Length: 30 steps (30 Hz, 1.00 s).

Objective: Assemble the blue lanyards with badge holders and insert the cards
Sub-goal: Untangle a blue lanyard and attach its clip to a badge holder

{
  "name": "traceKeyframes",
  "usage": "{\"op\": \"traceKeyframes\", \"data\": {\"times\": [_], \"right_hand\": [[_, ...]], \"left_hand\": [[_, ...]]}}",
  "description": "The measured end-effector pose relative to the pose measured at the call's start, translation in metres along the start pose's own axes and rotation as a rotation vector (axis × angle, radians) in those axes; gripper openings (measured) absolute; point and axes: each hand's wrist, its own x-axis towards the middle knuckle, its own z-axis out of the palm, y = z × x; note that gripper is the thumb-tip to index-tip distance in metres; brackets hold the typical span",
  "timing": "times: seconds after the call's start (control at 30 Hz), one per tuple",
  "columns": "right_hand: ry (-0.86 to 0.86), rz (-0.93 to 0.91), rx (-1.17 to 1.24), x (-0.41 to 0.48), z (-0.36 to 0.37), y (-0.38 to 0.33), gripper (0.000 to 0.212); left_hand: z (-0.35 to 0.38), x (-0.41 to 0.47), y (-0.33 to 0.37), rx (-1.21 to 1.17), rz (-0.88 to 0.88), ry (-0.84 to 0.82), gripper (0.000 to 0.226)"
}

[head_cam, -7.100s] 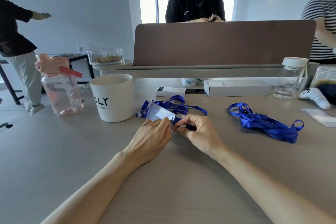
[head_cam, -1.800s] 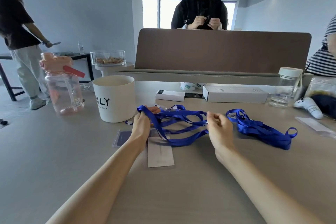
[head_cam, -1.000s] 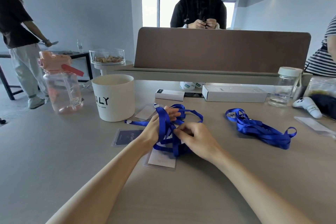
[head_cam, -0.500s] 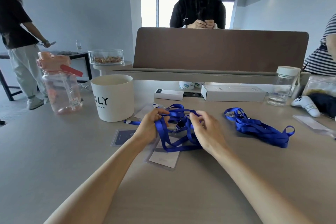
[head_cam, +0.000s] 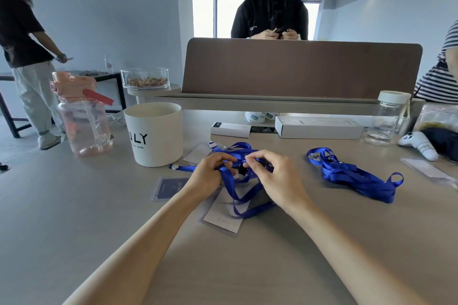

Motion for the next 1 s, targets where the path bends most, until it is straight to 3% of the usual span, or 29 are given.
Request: {"op": "traceKeyframes", "data": {"times": [0.17,0.47,0.67,0.8,1.0], "right_hand": [[-0.004,0.02,0.195,0.002,-0.005,-0.011,0.012],[0.119,0.029,0.419,0.009,-0.015,-0.014,0.01],[0.173,0.058,0.497,0.01,-0.016,-0.012,0.01],[0.201,0.059,0.517,0.011,-0.019,-0.012,0.01],[0.123,0.049,0.474,0.007,-0.017,-0.013,0.009]], "left_hand": [[0.002,0.002,0.0,0.093,0.016,0.064,0.048],[0.004,0.001,0.003,0.142,0.032,0.11,0.024],[0.006,-0.004,0.01,0.065,-0.028,0.029,0.019],[0.009,-0.007,0.013,0.14,-0.061,-0.047,0.021],[0.009,-0.008,0.013,0.095,0.01,0.087,0.023]]}}
